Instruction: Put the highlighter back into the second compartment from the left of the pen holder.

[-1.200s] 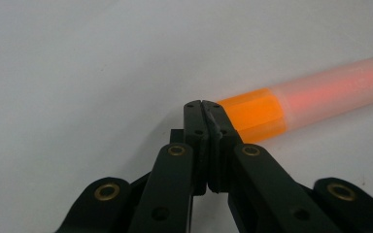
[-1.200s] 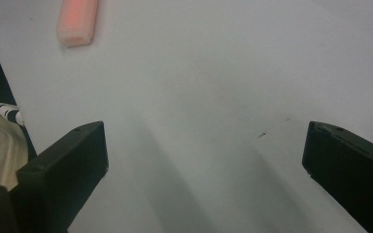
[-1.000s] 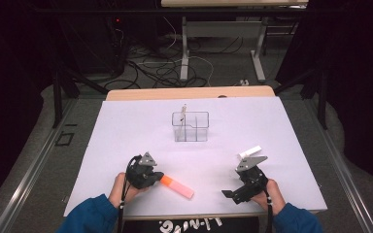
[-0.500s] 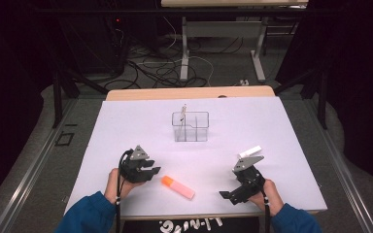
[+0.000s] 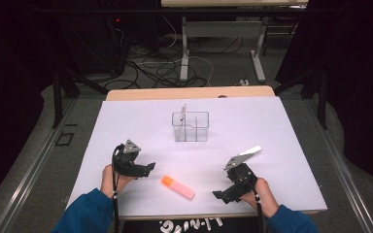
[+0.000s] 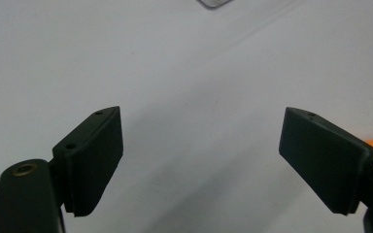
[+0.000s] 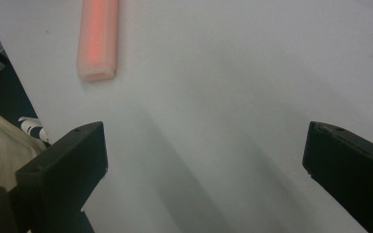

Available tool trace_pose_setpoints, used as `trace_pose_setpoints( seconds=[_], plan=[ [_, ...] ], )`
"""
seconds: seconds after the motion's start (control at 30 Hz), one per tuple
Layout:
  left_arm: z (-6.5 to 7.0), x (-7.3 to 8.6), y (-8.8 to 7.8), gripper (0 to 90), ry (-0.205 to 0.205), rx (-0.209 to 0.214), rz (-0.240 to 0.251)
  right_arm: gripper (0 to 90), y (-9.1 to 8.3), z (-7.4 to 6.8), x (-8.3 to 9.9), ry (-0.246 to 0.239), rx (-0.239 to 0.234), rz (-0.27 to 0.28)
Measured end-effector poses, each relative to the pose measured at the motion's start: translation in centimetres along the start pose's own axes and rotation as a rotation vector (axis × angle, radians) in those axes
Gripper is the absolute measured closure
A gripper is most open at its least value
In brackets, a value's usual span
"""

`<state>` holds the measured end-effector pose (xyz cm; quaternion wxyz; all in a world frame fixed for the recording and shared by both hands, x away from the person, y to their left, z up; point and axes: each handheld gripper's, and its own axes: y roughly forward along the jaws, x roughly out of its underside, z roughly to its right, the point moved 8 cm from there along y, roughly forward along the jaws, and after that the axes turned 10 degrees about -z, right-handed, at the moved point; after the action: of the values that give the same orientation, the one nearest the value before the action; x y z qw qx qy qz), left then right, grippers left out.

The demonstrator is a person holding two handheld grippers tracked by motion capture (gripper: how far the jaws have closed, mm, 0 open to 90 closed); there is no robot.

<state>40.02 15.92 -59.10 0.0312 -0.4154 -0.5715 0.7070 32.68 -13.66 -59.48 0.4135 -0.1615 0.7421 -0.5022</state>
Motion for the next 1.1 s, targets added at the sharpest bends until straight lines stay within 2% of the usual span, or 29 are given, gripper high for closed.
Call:
trace_pose_setpoints(
  seconds=[0.07,0.1,0.17,0.2,0.37,0.47,0.6,0.77,1.1],
  plan=[
    [-0.4,0.1,0.0,12.0,-0.009,-0.011,-0.008,1.2,0.2,-0.3,-0.4,0.017,0.005,-0.011],
    [-0.6,0.0,0.1,10.3,-0.015,-0.021,0.006,1.2,0.3,-0.4,-0.6,0.010,0.006,-0.012],
    [-0.7,0.0,0.0,8.7,-0.016,-0.018,-0.007,1.3,0.4,-0.8,-0.9,0.006,0.008,-0.022],
    [-0.8,0.0,0.1,7.7,-0.023,-0.032,0.007,1.3,0.5,-1.0,-1.1,0.005,0.004,-0.025],
    [-0.8,0.0,0.1,5.5,-0.023,-0.038,0.006,1.2,1.2,-2.4,-2.3,-0.017,0.002,-0.038],
    [-0.9,0.1,0.1,5.0,-0.026,-0.040,-0.002,0.9,1.6,-3.0,-3.2,-0.049,-0.004,-0.035],
    [-1.0,0.1,0.2,4.6,-0.028,-0.046,-0.002,1.1,2.3,-3.7,-4.2,-0.058,-0.003,-0.039],
    [-1.0,0.1,0.1,4.7,-0.026,-0.048,-0.002,7.9,3.1,-4.7,-5.2,-0.084,0.006,-0.041],
    [-1.0,0.1,0.1,4.7,-0.029,-0.042,-0.006,29.5,4.5,-6.5,-6.9,-0.115,0.032,-0.028]
  ],
)
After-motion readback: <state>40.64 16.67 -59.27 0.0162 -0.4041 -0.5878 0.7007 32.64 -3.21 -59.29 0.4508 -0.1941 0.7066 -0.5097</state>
